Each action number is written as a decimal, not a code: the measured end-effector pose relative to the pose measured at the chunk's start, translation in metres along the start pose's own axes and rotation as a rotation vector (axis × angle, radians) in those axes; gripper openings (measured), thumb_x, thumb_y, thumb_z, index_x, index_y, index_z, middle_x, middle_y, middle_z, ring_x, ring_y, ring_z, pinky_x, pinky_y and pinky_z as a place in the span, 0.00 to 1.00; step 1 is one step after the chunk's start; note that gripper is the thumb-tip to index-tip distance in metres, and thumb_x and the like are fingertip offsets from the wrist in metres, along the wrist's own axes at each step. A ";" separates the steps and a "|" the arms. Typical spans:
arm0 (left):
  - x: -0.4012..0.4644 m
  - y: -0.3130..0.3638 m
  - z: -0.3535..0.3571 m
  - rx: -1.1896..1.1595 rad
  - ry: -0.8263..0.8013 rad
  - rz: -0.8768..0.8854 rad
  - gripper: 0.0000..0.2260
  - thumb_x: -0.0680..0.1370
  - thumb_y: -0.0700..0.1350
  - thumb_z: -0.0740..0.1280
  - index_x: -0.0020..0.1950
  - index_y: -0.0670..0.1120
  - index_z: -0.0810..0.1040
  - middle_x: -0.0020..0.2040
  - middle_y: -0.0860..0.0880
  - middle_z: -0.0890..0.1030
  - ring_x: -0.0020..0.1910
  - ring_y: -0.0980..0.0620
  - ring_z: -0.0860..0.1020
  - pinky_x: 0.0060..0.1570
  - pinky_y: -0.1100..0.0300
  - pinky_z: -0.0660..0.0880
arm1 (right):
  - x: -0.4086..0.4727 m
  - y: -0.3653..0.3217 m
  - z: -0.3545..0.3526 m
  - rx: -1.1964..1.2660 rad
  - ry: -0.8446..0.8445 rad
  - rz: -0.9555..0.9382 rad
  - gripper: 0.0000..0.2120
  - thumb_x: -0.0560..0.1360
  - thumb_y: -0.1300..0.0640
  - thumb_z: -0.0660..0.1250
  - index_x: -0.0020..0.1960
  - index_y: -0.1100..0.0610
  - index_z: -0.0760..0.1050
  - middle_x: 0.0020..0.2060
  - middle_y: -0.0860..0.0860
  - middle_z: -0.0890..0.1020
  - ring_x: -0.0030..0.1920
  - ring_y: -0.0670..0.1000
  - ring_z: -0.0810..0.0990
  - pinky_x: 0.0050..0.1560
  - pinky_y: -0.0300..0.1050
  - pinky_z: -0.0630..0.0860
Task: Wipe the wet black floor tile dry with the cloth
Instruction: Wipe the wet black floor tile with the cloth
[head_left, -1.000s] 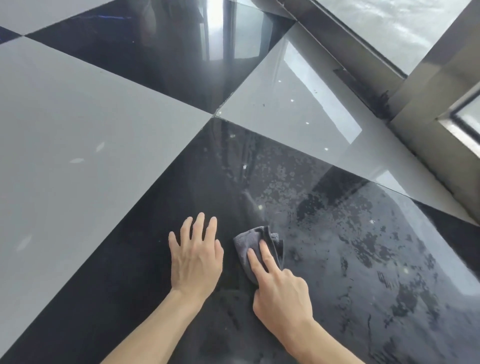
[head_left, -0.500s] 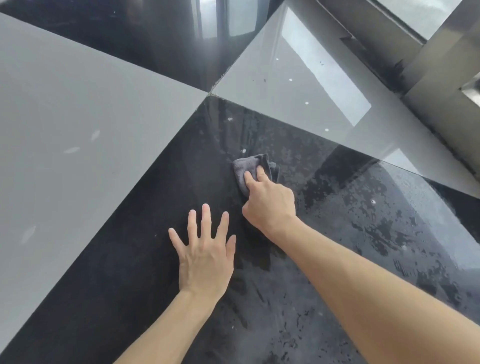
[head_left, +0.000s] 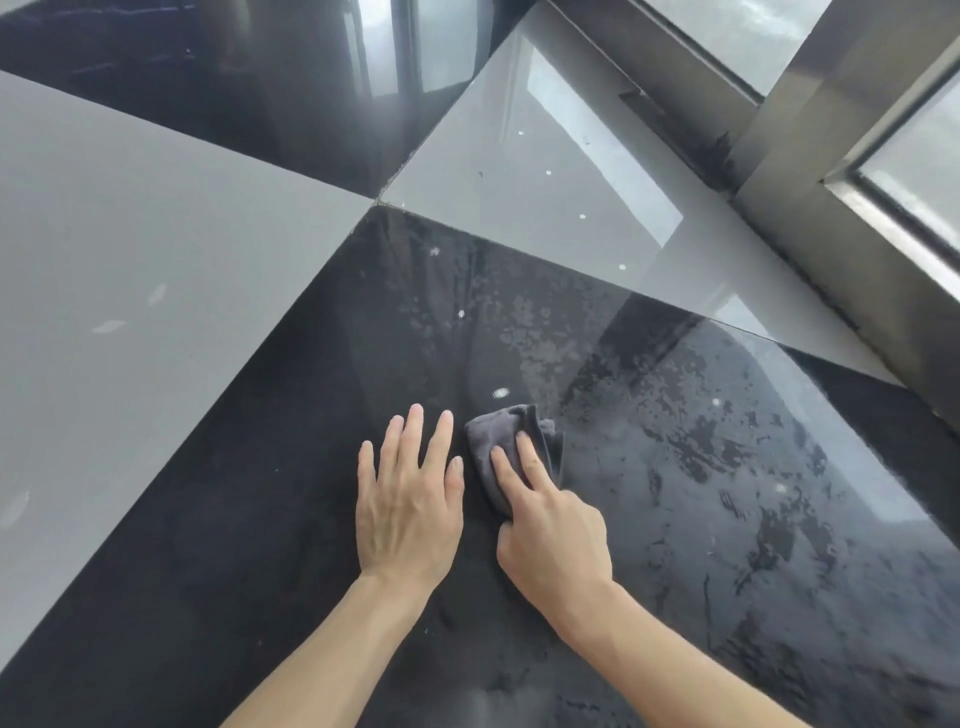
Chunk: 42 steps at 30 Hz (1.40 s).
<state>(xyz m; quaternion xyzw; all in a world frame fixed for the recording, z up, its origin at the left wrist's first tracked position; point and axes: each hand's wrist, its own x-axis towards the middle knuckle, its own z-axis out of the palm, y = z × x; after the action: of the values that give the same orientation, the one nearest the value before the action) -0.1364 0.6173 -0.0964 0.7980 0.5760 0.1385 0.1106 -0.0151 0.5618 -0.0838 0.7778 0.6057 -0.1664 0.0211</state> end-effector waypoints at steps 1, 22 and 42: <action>-0.001 0.003 0.002 0.006 -0.035 0.007 0.20 0.79 0.47 0.59 0.71 0.46 0.68 0.71 0.42 0.68 0.70 0.42 0.65 0.67 0.40 0.63 | -0.010 0.002 0.003 -0.006 -0.014 0.006 0.35 0.72 0.57 0.56 0.76 0.44 0.48 0.77 0.45 0.46 0.45 0.56 0.79 0.36 0.43 0.69; -0.017 -0.009 0.009 0.149 -0.066 0.121 0.19 0.79 0.50 0.54 0.68 0.48 0.71 0.70 0.43 0.70 0.69 0.43 0.67 0.65 0.39 0.65 | 0.114 0.003 -0.036 -0.020 0.098 0.052 0.32 0.71 0.58 0.59 0.74 0.49 0.57 0.76 0.50 0.55 0.53 0.61 0.79 0.39 0.45 0.66; -0.020 0.043 0.011 -0.024 0.033 0.332 0.19 0.73 0.41 0.57 0.61 0.41 0.78 0.63 0.44 0.77 0.63 0.45 0.74 0.62 0.44 0.71 | -0.067 0.034 0.008 -0.063 -0.048 0.111 0.36 0.71 0.54 0.59 0.76 0.43 0.48 0.76 0.45 0.42 0.41 0.54 0.78 0.34 0.43 0.69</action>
<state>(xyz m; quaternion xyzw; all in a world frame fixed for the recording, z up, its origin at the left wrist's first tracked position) -0.1004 0.5844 -0.0941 0.8785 0.4361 0.1748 0.0861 0.0013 0.4881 -0.0786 0.8050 0.5659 -0.1644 0.0691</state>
